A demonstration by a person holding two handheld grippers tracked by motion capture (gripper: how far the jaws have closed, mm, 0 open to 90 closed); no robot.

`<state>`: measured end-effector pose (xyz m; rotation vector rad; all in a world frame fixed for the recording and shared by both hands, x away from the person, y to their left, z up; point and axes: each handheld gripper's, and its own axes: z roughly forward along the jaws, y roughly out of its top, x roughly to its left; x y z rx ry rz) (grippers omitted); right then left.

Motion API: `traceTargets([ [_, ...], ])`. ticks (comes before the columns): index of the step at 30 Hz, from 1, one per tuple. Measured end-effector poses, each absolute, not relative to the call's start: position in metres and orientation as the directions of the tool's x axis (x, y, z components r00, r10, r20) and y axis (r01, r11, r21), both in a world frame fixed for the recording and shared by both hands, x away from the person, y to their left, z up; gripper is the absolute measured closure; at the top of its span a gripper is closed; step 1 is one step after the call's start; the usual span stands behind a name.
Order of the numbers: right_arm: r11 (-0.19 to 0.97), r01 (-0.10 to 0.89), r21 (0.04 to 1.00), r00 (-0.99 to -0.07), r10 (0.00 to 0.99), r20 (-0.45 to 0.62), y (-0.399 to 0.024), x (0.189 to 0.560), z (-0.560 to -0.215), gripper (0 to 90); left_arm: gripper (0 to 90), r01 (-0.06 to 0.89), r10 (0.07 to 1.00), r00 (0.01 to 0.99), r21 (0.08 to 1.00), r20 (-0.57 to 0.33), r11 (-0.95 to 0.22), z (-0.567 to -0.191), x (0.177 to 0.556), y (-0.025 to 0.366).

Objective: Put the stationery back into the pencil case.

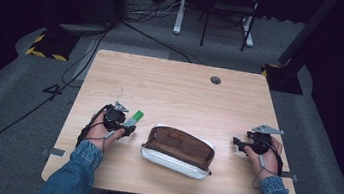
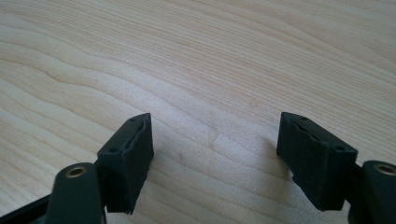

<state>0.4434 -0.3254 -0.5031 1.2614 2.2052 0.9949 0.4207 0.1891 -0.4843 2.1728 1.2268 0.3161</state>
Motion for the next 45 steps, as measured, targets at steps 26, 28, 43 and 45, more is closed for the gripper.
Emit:
traceTargets([
  [26, 0.341, 0.567, 0.750, -0.513, 0.858, -0.003, -0.325, 0.444, -0.503, 27.5, 65.8, 0.649, 0.822, 0.570, 0.619, -0.011, -0.442, -0.488, 0.423, 0.190],
  [28, 0.342, 0.566, 0.750, -0.514, 0.858, -0.003, -0.325, 0.444, -0.503, 27.5, 65.9, 0.644, 0.819, 0.573, 0.626, -0.013, -0.441, -0.486, 0.423, 0.192],
  [43, 0.343, 0.566, 0.750, -0.516, 0.856, -0.003, -0.325, 0.444, -0.503, 27.5, 65.9, 0.591, 0.804, 0.591, 0.710, -0.059, -0.382, -0.446, 0.407, 0.200],
  [45, 0.344, 0.565, 0.750, -0.517, 0.856, -0.003, -0.325, 0.444, -0.503, 27.5, 65.9, 0.587, 0.799, 0.599, 0.712, -0.060, -0.386, -0.440, 0.405, 0.200],
])
